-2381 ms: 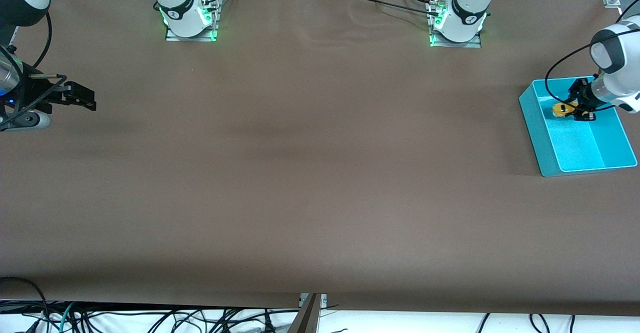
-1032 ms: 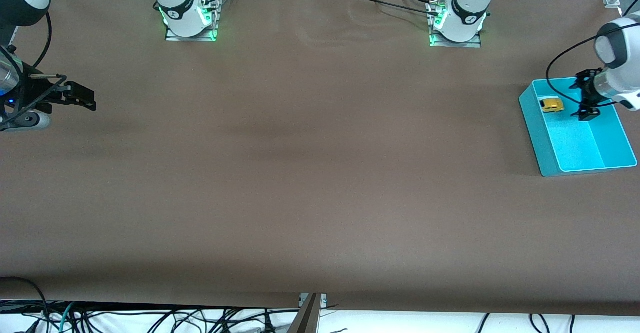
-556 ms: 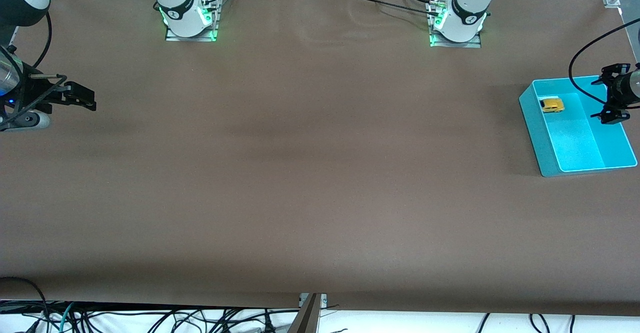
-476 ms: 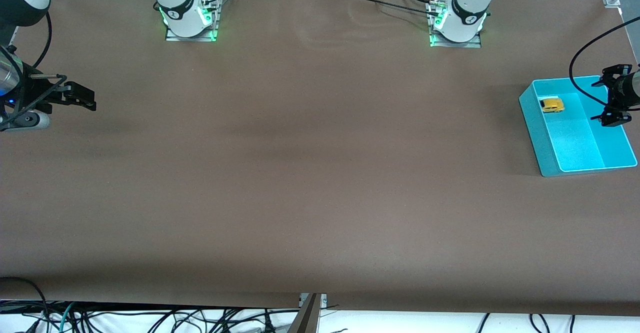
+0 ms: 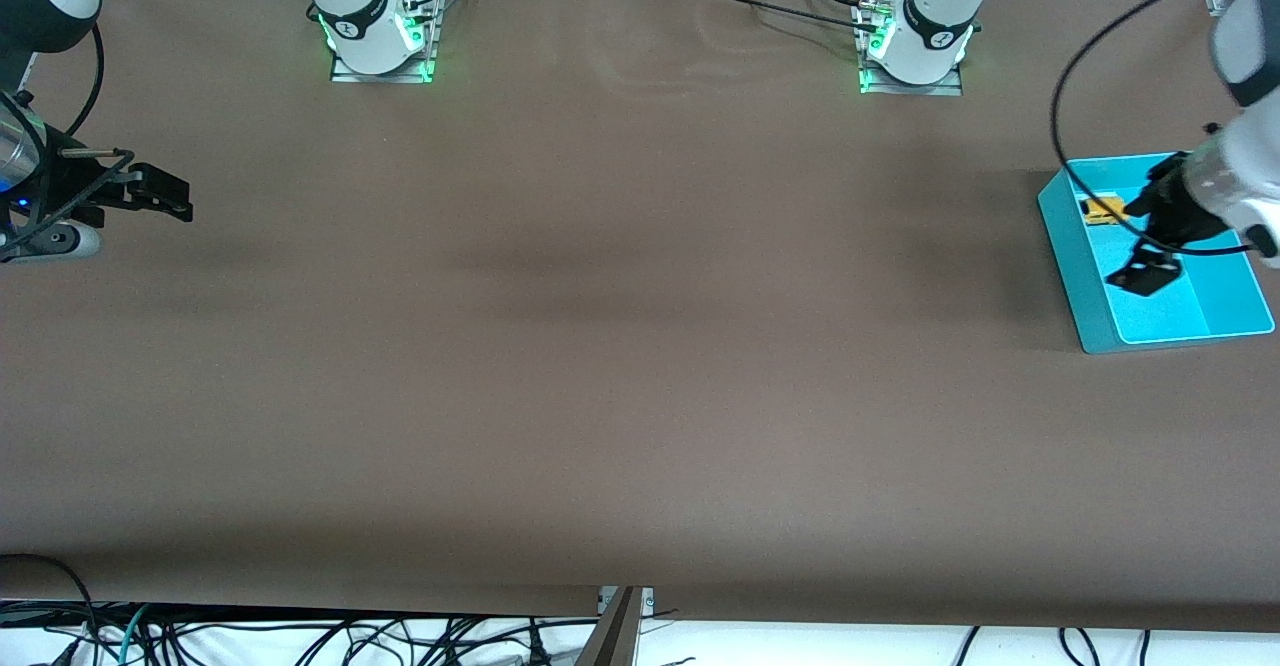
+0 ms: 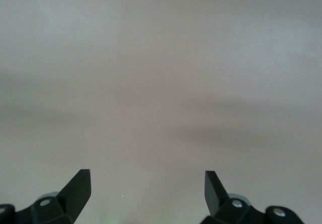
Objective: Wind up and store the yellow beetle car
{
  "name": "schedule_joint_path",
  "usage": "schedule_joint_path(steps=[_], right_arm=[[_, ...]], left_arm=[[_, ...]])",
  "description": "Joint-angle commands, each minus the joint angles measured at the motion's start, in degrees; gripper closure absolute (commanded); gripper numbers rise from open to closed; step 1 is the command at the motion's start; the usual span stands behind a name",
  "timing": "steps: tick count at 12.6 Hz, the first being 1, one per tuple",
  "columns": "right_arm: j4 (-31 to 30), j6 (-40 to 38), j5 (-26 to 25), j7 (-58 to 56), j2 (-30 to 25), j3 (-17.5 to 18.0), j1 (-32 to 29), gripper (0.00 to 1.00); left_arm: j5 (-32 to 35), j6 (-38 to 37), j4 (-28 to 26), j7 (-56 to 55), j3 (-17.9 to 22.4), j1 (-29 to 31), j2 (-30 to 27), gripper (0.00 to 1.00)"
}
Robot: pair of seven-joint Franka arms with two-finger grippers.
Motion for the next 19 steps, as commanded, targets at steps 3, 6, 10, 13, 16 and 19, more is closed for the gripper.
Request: schedule_joint_path(steps=[3, 6, 10, 13, 16, 19], right_arm=[[-0.62, 0.45, 0.88, 0.64, -0.60, 0.09, -0.12, 0.00], [-0.62, 0.45, 0.79, 0.64, -0.60, 0.09, -0.12, 0.00], [-0.62, 0.45, 0.70, 0.64, -0.60, 0.09, -0.12, 0.00], [-0.62, 0.45, 0.79, 0.64, -0.60, 0.09, -0.12, 0.00], [-0.62, 0.45, 0.52, 0.64, -0.60, 0.09, -0.12, 0.00], [-0.62, 0.45, 0.52, 0.64, -0.60, 0.09, -0.12, 0.00]], left_arm=[[0.82, -5.17, 1.78, 23.88, 1.03, -3.89, -4.12, 0.00], [-0.94, -8.24, 4.85, 33.92, 1.03, -3.80, -4.30, 0.00], [-3.84, -15.01, 9.25, 48.27, 1.38, -2.75, -3.95, 0.00], [-3.84, -17.74, 11.27, 55.55, 1.38, -1.52, -3.86, 0.00], [-3.93, -17.92, 11.54, 55.14, 1.38, -1.42, -3.77, 0.00], [-5.86, -17.84, 11.63, 55.13, 1.47, 0.07, -3.86, 0.00]])
